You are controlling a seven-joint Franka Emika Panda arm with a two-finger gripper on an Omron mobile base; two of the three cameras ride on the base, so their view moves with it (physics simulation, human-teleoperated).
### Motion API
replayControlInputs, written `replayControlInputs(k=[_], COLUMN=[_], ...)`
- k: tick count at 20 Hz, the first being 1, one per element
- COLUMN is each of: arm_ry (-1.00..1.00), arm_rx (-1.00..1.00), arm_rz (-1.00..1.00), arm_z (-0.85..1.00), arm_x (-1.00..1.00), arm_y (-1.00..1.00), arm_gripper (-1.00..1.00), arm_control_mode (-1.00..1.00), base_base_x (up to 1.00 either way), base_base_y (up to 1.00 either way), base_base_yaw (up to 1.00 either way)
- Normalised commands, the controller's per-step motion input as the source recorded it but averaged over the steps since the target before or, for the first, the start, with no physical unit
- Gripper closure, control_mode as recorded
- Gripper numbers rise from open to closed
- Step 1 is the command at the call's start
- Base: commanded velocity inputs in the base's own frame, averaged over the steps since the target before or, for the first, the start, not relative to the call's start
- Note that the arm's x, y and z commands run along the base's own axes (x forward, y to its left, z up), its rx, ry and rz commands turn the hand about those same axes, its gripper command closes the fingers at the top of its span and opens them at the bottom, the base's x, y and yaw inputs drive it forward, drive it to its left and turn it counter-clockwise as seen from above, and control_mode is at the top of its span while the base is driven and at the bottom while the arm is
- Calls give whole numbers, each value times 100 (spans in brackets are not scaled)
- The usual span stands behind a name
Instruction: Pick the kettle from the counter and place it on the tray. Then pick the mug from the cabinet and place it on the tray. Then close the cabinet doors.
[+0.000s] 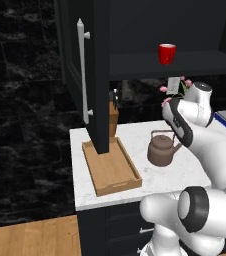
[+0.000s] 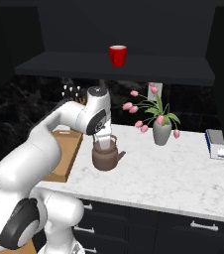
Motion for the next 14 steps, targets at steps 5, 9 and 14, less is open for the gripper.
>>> replayControlInputs(k=[5,9,14], arm_ry=[4,6,6], arm_rx=[4,2,1], arm_rz=[-3,-3,-3], arm_z=[-11,-13,-12], arm_x=[19,20,19], arm_y=[0,0,0], arm_gripper=[-100,-100,-100], arm_control_mode=[-100,-100,-100], base_base_x=[0,0,0], base_base_y=[0,0,0], base_base_yaw=[0,0,0])
